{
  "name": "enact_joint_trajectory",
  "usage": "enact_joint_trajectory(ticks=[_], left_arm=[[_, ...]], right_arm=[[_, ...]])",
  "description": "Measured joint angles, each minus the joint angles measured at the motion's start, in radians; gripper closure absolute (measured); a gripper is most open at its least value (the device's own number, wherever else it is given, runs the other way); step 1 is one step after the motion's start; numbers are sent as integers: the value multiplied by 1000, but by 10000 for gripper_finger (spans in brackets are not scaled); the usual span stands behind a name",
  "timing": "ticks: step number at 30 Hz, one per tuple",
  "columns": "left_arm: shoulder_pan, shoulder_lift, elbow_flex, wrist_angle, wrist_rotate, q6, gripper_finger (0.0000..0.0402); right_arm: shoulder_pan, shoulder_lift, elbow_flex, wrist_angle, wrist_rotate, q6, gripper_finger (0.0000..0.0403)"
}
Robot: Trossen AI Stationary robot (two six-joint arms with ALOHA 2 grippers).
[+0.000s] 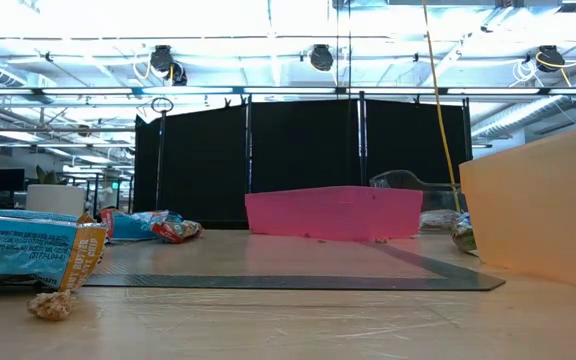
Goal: Pick and place Granola Bars by type
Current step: Put the yellow granola bar into the transparent bin
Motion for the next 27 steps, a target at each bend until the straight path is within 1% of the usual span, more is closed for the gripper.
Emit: enact_joint_trajectory(ticks=[5,12,15,18,22,24,27], left_arm=[[-5,27,0,0,-39,-13,155],[1,50,0,-5,-31,-78,151],[-1,48,0,-2,-27,-99,133],[-5,48,0,-3,-20,-96,103],[-15,54,0,-4,-35,-86,65],[-23,68,0,-11,-40,-96,54],[-33,101,-1,-10,-43,-103,49]], right_arm=[[0,0,0,0,0,-21,245],[-2,0,0,0,0,-46,245],[-2,0,0,0,0,-47,245],[-2,0,0,0,0,-47,245],[-2,0,0,0,0,-47,245],[-2,0,0,0,0,-47,245],[-2,0,0,0,0,-47,245]])
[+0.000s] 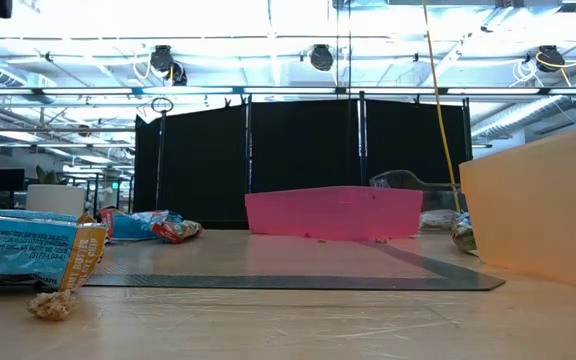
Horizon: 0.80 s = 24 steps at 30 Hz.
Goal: Pick and place Granola Bars by type
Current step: Put the yellow granola bar into the transparent bin
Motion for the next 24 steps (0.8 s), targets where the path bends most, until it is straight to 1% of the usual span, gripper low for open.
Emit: enact_joint_trajectory(ticks=[11,15,20,24], left_arm=[[-22,136,0,7,-3,7,71],[-30,174,0,38,13,24,75],[-33,186,0,99,28,27,74],[-35,187,0,103,-9,28,78]], right_arm=[[0,0,0,0,0,0,245],[0,0,0,0,-1,0,245],[0,0,0,0,-2,0,245],[0,0,0,0,-3,3,245]])
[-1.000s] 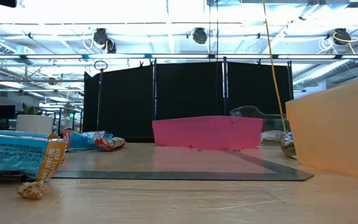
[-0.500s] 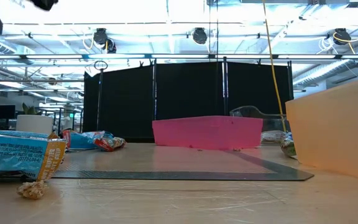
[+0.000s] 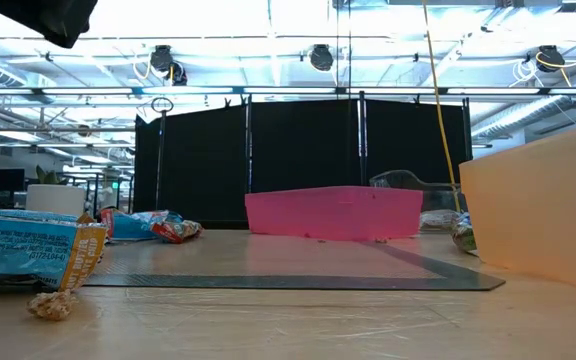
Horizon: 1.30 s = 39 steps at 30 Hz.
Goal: Pick and place Granola Bars by type
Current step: Put the yellow granola bar into the transparent bin
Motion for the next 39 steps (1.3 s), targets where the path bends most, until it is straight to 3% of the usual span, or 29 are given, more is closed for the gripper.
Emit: enact_joint_trajectory(ticks=[20,33,39], left_arm=[[-8,0,-139,143,99,2,84],[-8,0,-140,166,111,9,108],[-9,0,-140,175,109,27,141]], right_arm=[[0,0,0,-3,-1,1,245],[1,0,0,-8,-2,1,245],[1,0,0,-8,-2,1,245]])
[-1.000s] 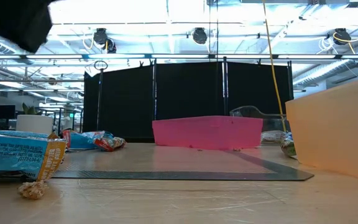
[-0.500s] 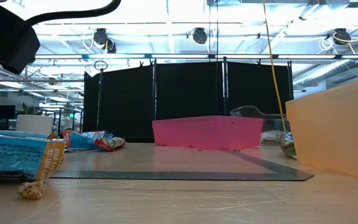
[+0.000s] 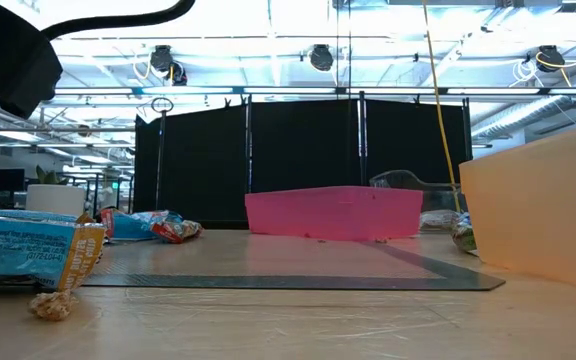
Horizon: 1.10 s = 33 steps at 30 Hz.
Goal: Pick and place Granola Bars by type
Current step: Put the yellow granola bar into the transparent bin
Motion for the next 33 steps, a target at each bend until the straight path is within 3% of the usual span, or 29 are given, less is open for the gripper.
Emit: enact_joint_trajectory(ticks=[10,21,33], left_arm=[[0,0,0,37,3,15,187],[23,-1,0,75,16,35,161],[63,-1,1,84,10,75,160]], right_arm=[[0,0,0,0,0,4,245],[0,0,0,0,-77,26,245],[0,0,0,1,-76,23,245]])
